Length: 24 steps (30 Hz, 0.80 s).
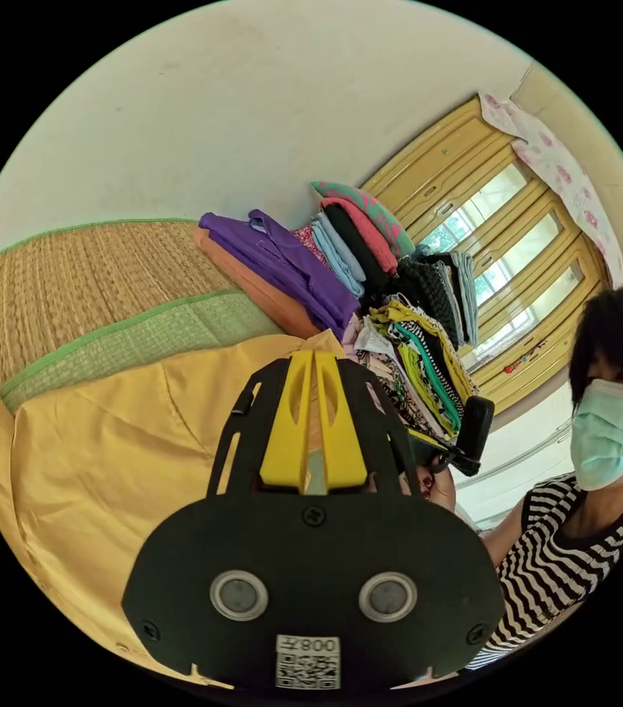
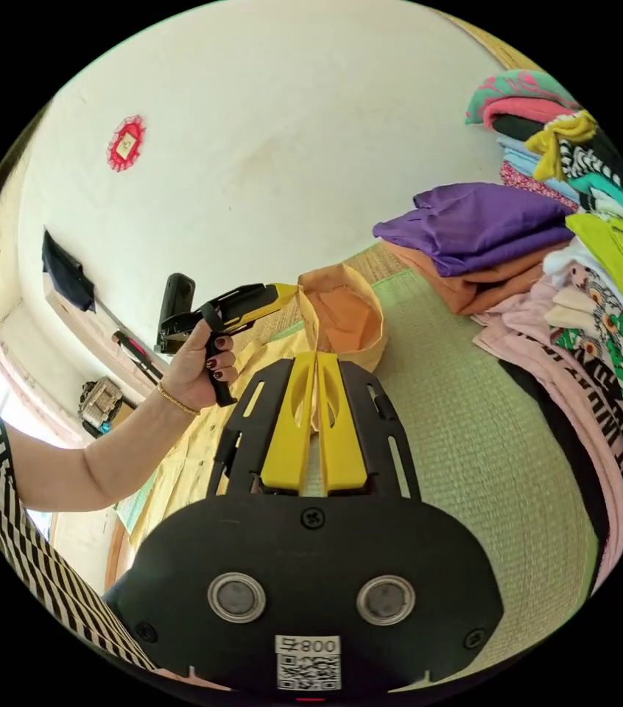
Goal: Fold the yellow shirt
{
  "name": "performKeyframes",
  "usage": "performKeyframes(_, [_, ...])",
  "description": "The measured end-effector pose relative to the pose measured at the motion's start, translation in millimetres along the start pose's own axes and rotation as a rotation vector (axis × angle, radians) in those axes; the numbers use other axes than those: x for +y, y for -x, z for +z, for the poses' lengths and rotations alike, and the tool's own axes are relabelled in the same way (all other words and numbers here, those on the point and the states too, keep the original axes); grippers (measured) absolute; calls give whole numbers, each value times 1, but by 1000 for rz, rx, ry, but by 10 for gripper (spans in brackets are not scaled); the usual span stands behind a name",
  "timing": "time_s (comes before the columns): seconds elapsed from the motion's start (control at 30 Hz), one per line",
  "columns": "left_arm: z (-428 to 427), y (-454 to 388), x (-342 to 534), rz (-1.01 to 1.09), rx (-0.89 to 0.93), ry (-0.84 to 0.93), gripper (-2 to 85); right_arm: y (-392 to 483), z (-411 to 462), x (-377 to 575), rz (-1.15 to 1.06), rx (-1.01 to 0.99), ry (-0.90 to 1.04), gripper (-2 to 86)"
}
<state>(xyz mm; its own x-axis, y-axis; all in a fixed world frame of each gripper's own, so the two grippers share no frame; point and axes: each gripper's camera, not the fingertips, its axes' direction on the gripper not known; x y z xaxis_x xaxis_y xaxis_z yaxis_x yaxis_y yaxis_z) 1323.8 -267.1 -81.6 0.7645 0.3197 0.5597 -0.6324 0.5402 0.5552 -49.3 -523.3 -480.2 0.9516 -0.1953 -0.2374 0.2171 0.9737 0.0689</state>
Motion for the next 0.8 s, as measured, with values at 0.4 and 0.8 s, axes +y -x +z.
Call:
performKeyframes(0.4, [-120,118,95,-352,-71,-113,17,73,121,-24,-121,-222,257,0])
performKeyframes(0.8, [-141,159,92,-320,-67,-39,104,108,188,-46,-181,-195,404,1])
